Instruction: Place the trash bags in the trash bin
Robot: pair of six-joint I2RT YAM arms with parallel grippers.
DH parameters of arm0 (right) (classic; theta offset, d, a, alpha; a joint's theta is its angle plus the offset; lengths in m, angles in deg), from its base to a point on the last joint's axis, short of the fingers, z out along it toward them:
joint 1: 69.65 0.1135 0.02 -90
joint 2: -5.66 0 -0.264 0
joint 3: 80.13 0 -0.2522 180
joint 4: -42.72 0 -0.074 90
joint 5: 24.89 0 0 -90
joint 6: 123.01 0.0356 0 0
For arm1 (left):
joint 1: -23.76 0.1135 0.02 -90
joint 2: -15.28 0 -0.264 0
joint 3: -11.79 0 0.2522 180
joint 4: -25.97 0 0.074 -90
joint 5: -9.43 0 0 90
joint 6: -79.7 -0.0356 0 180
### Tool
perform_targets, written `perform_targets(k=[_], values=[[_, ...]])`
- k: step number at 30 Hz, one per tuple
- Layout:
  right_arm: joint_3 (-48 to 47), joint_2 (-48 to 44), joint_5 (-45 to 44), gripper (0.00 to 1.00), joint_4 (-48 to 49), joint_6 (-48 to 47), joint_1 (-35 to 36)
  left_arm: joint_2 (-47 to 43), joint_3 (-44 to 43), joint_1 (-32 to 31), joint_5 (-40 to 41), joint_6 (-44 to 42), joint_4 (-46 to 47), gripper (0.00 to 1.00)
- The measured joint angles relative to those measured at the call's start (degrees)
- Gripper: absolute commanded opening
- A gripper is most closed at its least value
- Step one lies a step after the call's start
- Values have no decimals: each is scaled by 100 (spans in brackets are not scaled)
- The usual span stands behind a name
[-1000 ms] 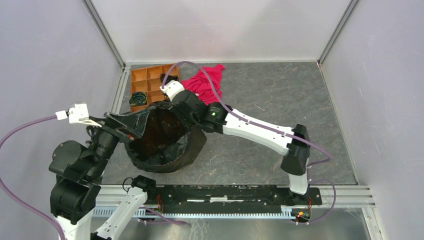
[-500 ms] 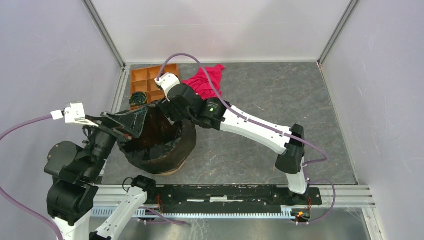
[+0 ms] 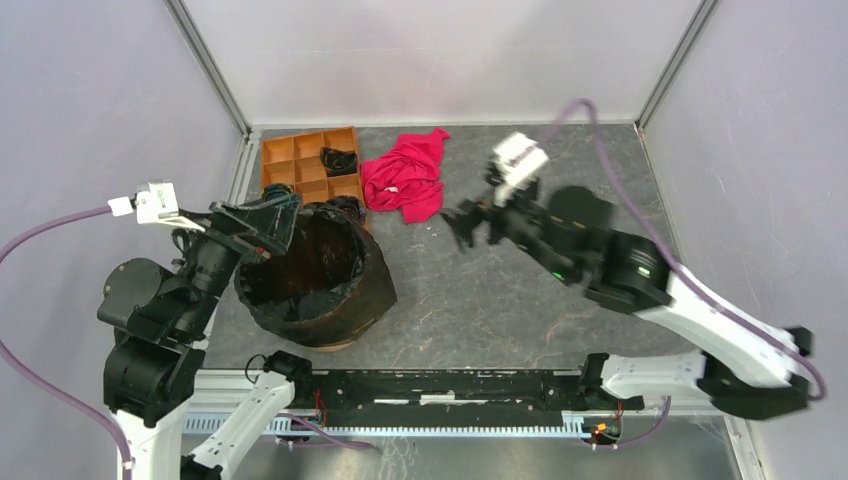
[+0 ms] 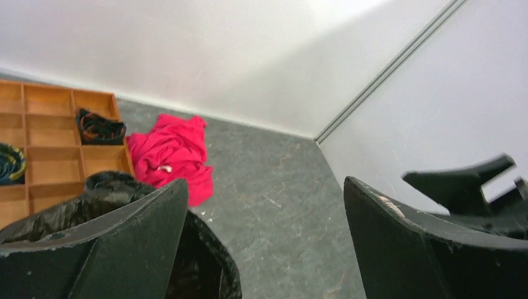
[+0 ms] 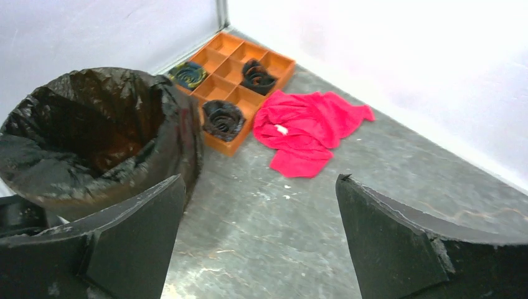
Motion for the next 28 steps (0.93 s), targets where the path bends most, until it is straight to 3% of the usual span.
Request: perform_targets(k=[4,13,28], values=[[1176,-1639,-380,98,116,-216,0,175,4,0,-76,0,544,100],[1744,-3285,-1165,98,-33,-297,0,756,4,0,-293,-4,1156,100],[2079,-3449,-1285,98,-138,-313,0,1019,0,0,-444,2,1515,100]])
